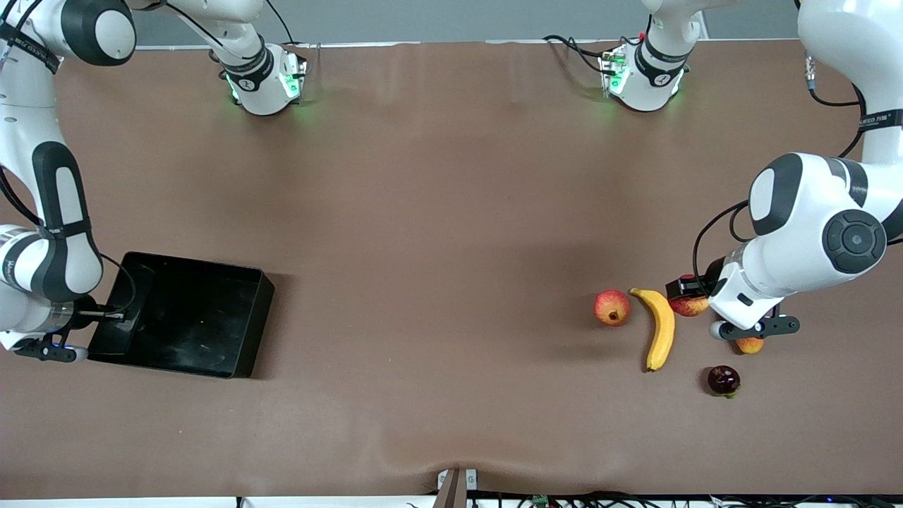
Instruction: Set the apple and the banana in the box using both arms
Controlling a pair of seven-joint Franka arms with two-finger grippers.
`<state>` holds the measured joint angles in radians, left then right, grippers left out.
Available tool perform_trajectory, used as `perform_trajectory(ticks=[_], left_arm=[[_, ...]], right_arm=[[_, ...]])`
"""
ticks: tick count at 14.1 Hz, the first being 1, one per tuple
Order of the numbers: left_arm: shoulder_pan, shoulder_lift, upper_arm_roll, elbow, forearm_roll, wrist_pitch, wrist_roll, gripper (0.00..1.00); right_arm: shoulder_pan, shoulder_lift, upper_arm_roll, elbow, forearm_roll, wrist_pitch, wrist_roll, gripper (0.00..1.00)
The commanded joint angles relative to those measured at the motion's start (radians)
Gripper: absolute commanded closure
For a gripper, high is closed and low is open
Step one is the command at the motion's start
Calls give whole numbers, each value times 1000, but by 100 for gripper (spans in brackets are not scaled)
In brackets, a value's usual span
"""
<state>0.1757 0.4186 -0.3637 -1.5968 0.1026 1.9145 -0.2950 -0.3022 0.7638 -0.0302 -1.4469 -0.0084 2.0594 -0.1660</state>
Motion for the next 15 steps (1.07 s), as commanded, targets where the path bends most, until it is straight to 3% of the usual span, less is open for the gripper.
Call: perform_trajectory(ticks=[1, 6, 9, 15], left_arm=[[5, -27, -18, 8, 9, -37, -15, 100], [5, -27, -20, 17, 9, -49, -13, 100], [4, -24, -20, 24, 8, -49, -15, 100], [-21, -20, -21, 34, 11, -49, -74, 100]], right_arm=[[6, -43, 30, 3, 28, -27, -1, 100], [6, -78, 163, 3, 31, -22, 16, 100], [23, -77, 286, -4, 30, -22, 159, 100], [242, -74, 303, -26, 30, -24, 434, 100]])
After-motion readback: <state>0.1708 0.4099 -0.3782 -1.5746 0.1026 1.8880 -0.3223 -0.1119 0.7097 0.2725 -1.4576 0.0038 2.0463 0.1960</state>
